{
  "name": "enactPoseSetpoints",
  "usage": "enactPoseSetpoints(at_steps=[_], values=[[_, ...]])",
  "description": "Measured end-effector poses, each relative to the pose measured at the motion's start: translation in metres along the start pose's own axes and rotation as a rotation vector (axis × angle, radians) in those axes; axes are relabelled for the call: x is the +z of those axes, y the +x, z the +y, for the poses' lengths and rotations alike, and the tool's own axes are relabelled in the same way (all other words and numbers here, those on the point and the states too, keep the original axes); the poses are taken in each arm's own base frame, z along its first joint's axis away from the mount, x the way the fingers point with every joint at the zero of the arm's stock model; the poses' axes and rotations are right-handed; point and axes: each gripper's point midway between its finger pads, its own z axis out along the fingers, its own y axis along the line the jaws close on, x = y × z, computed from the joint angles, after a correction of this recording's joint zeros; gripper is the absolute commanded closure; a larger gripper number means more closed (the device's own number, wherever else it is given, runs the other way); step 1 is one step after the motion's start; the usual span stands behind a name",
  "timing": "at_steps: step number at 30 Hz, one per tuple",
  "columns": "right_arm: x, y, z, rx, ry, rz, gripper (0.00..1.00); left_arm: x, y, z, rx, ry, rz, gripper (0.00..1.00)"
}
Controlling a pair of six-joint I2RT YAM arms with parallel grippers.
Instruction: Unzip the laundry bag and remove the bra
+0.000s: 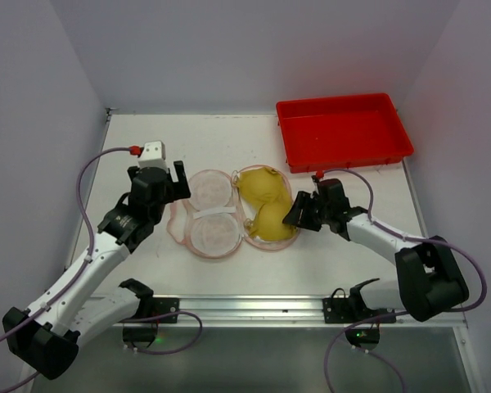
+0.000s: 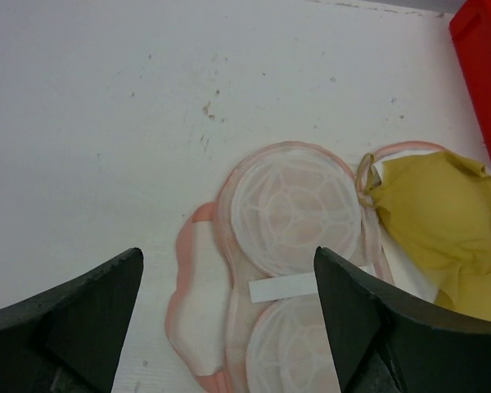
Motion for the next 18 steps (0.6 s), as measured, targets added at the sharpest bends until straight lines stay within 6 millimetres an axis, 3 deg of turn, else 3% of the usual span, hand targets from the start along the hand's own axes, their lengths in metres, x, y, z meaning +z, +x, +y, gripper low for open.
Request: enactPoseSetpoints(at_steps=[3, 10, 13, 15, 16, 18], values=[[0.004, 0.005, 0.003, -0.005, -0.015, 0.021, 0.51, 0.001, 0.008, 0.000, 0.021, 0.014, 0.014, 0.11], [0.011, 0.008, 0.009, -0.023, -0.027, 0.037, 0.41, 0.000, 0.015, -0.006, 0.063, 0.060, 0.041, 0.11], [0.014, 0.009, 0.007, -0.021, -0.022, 0.044, 0.41, -0.003, 0.015, -0.008, 0.083, 0.086, 0.040, 0.11], [0.015, 0.009, 0.006, -0.021, -0.019, 0.048, 0.45, -0.005, 0.018, -0.007, 0.096, 0.095, 0.041, 0.11], [0.017, 0.010, 0.006, -0.020, -0.017, 0.053, 0.55, -0.006, 0.022, -0.006, 0.106, 0.098, 0.044, 0.11], [0.018, 0.009, 0.006, -0.026, -0.019, 0.056, 0.66, -0.005, 0.030, -0.003, 0.119, 0.100, 0.053, 0.11]])
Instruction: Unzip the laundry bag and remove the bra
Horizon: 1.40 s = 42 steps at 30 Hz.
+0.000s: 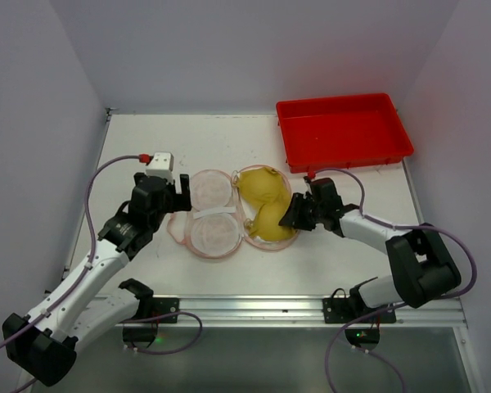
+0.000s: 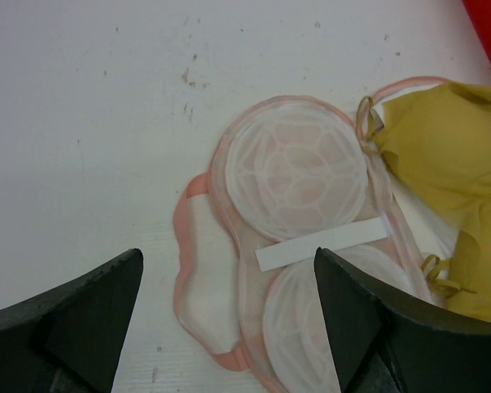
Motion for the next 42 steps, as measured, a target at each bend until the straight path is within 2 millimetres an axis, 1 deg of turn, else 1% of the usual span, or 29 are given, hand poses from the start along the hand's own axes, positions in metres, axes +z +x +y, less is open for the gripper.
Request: enactPoseSetpoints(at_steps=[1, 3, 4, 7, 9, 12, 16, 23, 27, 30, 33, 35, 37, 40, 42], values=[[0.000, 0.000, 0.001, -0.002, -0.001, 0.000, 0.76, 0.001, 0.005, 0.001, 0.003, 0.001, 0.006, 0.11], [0.000, -0.001, 0.003, -0.012, -0.006, -0.001, 0.84, 0.003, 0.018, 0.002, 0.016, 0.000, 0.032, 0.11], [0.000, -0.001, 0.006, -0.018, -0.010, -0.001, 0.91, 0.004, 0.023, 0.002, 0.022, 0.000, 0.044, 0.11], [-0.002, -0.002, 0.012, -0.033, -0.021, -0.001, 1.00, 0.006, 0.030, 0.003, 0.029, 0.000, 0.060, 0.11], [-0.007, -0.005, 0.019, -0.044, -0.037, -0.009, 1.00, 0.007, 0.030, 0.002, 0.029, 0.003, 0.063, 0.11], [-0.021, -0.013, 0.036, -0.063, -0.081, -0.034, 1.00, 0.007, 0.031, 0.002, 0.030, 0.003, 0.064, 0.11], [-0.047, -0.034, 0.070, -0.094, -0.170, -0.093, 1.00, 0.007, 0.032, 0.002, 0.031, 0.002, 0.066, 0.11], [-0.112, -0.086, 0.149, -0.167, -0.353, -0.219, 1.00, 0.007, 0.032, 0.002, 0.031, 0.002, 0.066, 0.11], [-0.150, -0.117, 0.186, -0.200, -0.422, -0.304, 1.00, 0.007, 0.032, 0.002, 0.031, 0.002, 0.066, 0.11], [-0.179, -0.140, 0.209, -0.217, -0.461, -0.369, 1.00, 0.007, 0.032, 0.002, 0.031, 0.001, 0.066, 0.11], [-0.208, -0.173, 0.227, -0.224, -0.486, -0.458, 1.00, 0.007, 0.032, 0.003, 0.031, 0.000, 0.066, 0.11], [-0.224, -0.200, 0.231, -0.219, -0.483, -0.523, 1.00, 0.007, 0.032, 0.003, 0.031, 0.000, 0.067, 0.11], [-0.235, -0.227, 0.230, -0.207, -0.468, -0.579, 1.00, 0.007, 0.032, 0.003, 0.031, 0.000, 0.065, 0.11], [-0.239, -0.269, 0.216, -0.167, -0.424, -0.644, 1.00, 0.006, 0.033, 0.003, 0.031, -0.002, 0.065, 0.11], [-0.233, -0.297, 0.200, -0.133, -0.391, -0.668, 1.00, 0.006, 0.034, 0.004, 0.032, -0.004, 0.066, 0.11]])
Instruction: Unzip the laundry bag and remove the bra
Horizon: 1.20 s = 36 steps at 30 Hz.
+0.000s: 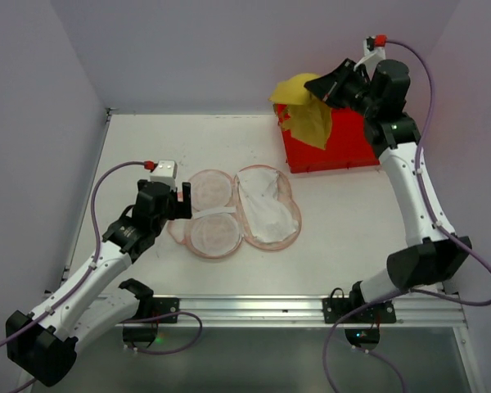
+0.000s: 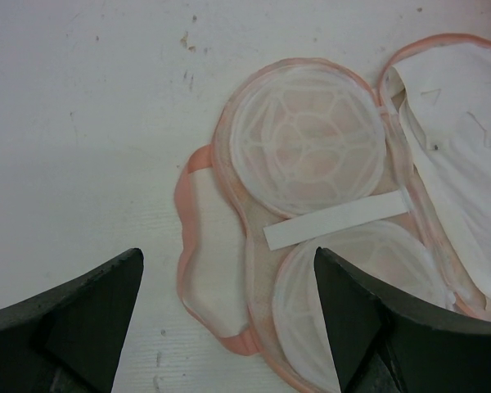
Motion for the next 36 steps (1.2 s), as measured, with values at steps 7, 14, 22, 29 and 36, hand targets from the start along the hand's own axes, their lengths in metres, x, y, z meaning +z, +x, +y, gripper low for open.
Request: enactPoseSetpoints(at_steps=[7, 14, 22, 29, 36], values=[[0.046, -0.024, -0.132, 0.120, 0.208, -0.008, 1.00, 0.000, 0.002, 0.001, 0.001, -0.002, 0.002, 0.11], [0.056, -0.039, -0.265, 0.213, 0.409, -0.040, 1.00, 0.003, 0.005, 0.000, 0.006, -0.005, 0.016, 0.11], [0.035, -0.072, -0.339, 0.203, 0.548, -0.138, 1.00, 0.004, 0.006, -0.001, 0.008, 0.001, 0.024, 0.11], [0.048, -0.040, -0.354, 0.219, 0.528, -0.125, 1.00, 0.004, 0.007, -0.001, 0.009, 0.001, 0.025, 0.11], [0.071, 0.081, -0.368, 0.404, 0.545, 0.068, 0.95, 0.004, 0.007, -0.002, 0.008, 0.005, 0.026, 0.11]])
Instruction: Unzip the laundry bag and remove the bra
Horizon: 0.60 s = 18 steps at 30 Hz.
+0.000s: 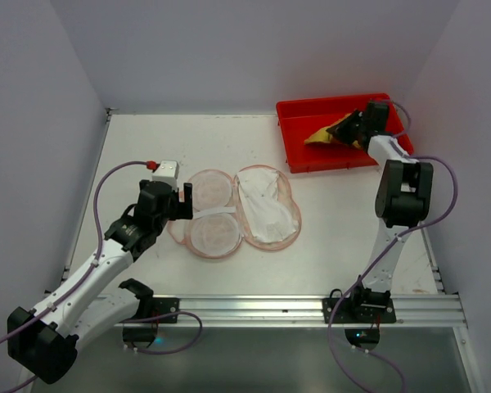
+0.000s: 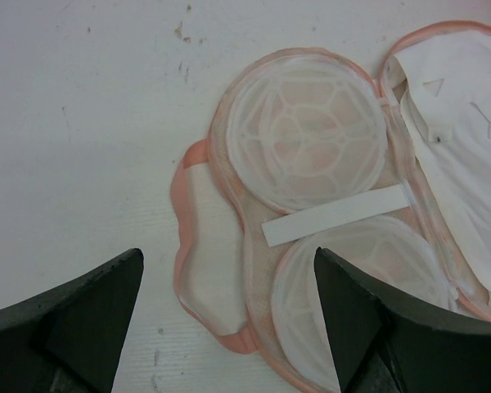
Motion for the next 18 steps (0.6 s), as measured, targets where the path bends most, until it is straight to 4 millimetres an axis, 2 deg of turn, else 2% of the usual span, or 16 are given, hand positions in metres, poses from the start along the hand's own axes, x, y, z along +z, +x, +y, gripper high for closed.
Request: enactPoseSetpoints(at_steps=[1, 4, 5, 7, 8, 11, 14, 18], values=[[0.004, 0.016, -0.002, 0.013, 0.003, 0.028, 0.93, 0.000, 0.000, 0.000, 0.000, 0.000, -0.001, 0.11], [0.012, 0.056, -0.002, 0.051, 0.011, 0.092, 0.69, 0.000, 0.000, 0.000, -0.001, 0.000, -0.001, 0.11], [0.013, 0.068, -0.003, 0.066, 0.016, 0.113, 0.50, -0.001, 0.000, 0.000, -0.001, 0.000, -0.003, 0.11], [0.013, 0.088, -0.005, 0.088, 0.032, 0.148, 0.33, -0.001, -0.001, 0.000, -0.001, 0.000, -0.004, 0.11], [0.012, 0.090, 0.000, 0.085, 0.021, 0.149, 0.24, -0.001, -0.001, 0.000, -0.001, 0.000, -0.004, 0.11], [-0.001, 0.092, 0.009, 0.069, 0.025, 0.153, 0.12, -0.001, -0.001, 0.000, -0.002, 0.003, -0.004, 0.11], [-0.026, 0.083, 0.027, 0.025, 0.017, 0.142, 0.05, -0.001, -0.001, 0.000, -0.002, 0.004, -0.004, 0.11], [-0.069, 0.071, 0.066, -0.084, -0.023, 0.088, 0.04, -0.001, 0.000, -0.001, -0.002, 0.007, -0.003, 0.11]])
